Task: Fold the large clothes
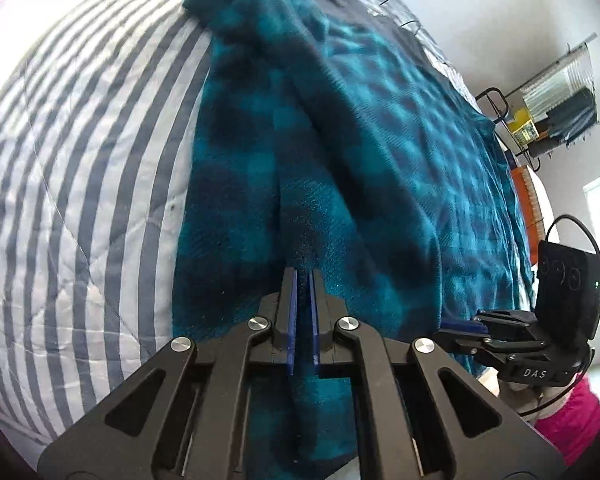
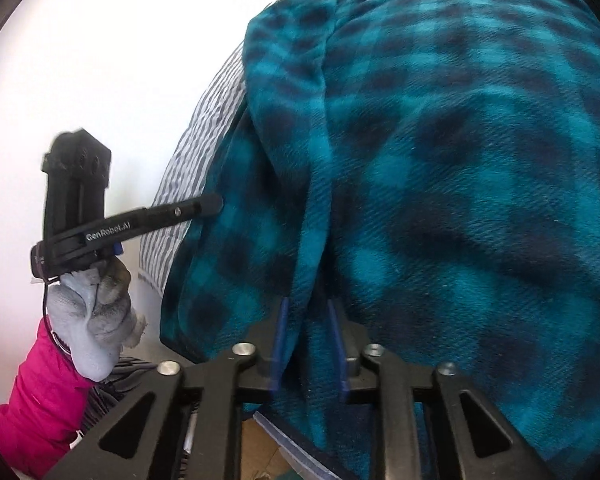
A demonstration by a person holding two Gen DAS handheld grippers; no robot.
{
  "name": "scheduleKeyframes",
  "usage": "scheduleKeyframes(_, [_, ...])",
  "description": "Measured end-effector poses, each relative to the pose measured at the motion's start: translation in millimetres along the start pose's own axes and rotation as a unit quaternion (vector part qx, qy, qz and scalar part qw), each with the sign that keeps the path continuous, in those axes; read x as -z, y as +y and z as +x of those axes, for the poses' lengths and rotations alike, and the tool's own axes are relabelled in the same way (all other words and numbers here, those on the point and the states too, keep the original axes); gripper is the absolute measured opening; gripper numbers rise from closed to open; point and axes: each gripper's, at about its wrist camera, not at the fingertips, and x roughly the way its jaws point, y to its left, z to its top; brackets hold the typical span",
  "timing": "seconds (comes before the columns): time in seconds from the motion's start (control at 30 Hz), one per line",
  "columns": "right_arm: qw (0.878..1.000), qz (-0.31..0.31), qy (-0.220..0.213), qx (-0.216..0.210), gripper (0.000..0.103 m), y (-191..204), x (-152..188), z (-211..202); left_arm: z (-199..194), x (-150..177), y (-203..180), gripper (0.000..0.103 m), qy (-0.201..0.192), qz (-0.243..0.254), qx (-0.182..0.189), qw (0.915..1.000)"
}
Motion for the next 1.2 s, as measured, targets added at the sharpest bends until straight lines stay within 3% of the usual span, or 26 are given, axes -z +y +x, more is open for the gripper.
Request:
scheduleKeyframes(0.13, [1.000,-0.022,-0.002,0.003,0.000,11,1,1,-15,4,-8,0.001,-0.024,0.014,-0.008,0.9996])
scheduleKeyframes(0.43, [0.999,-0.027,-0.011,-0.018,0.000,25,3,-9,-65,26,-6,0.001,-0.071,-0.004,0.000,0.9974])
scheduleKeyframes(0.57, [0.998,-0.058,-0.027,-0.030,0.000,45,1,-19,-89,41,-3,0.001,-0.109,-0.002,-0.025,0.9937])
scheduleKeyframes(0.7, [0.998,-0.055,0.003,-0.012,0.000,45,4,7,-56,46,17,0.001,-0.064,-0.011,-0.068,0.9956])
scheduleKeyframes(0.8, [0.999,-0.044,0.019,-0.006,0.000,40,8,21,-39,43,30,0.001,-0.041,-0.032,-0.054,0.9972])
scheduleKeyframes(0.87, [0.999,-0.042,0.014,-0.013,0.006,40,6,19,-44,42,34,0.001,-0.046,-0.044,-0.036,0.9973])
scheduleKeyframes(0.9, [0.999,-0.040,0.013,-0.018,0.016,41,6,16,-46,42,36,0.001,-0.047,-0.047,-0.030,0.9974])
scheduleKeyframes(0.93, [0.999,-0.039,0.017,-0.023,0.028,40,6,14,-50,42,38,0.008,-0.047,-0.051,-0.021,0.9974])
scheduleKeyframes(0.97, [0.999,-0.038,0.015,-0.031,0.042,39,6,11,-55,44,42,0.024,-0.045,-0.060,-0.004,0.9972])
scheduleKeyframes(1.03, [0.998,-0.042,0.018,-0.049,0.043,39,10,5,-65,48,49,0.042,-0.046,-0.069,0.010,0.9965])
scheduleKeyframes(1.2, [0.994,-0.064,0.039,-0.080,0.042,45,22,6,-62,67,50,0.042,-0.012,-0.075,0.039,0.9964])
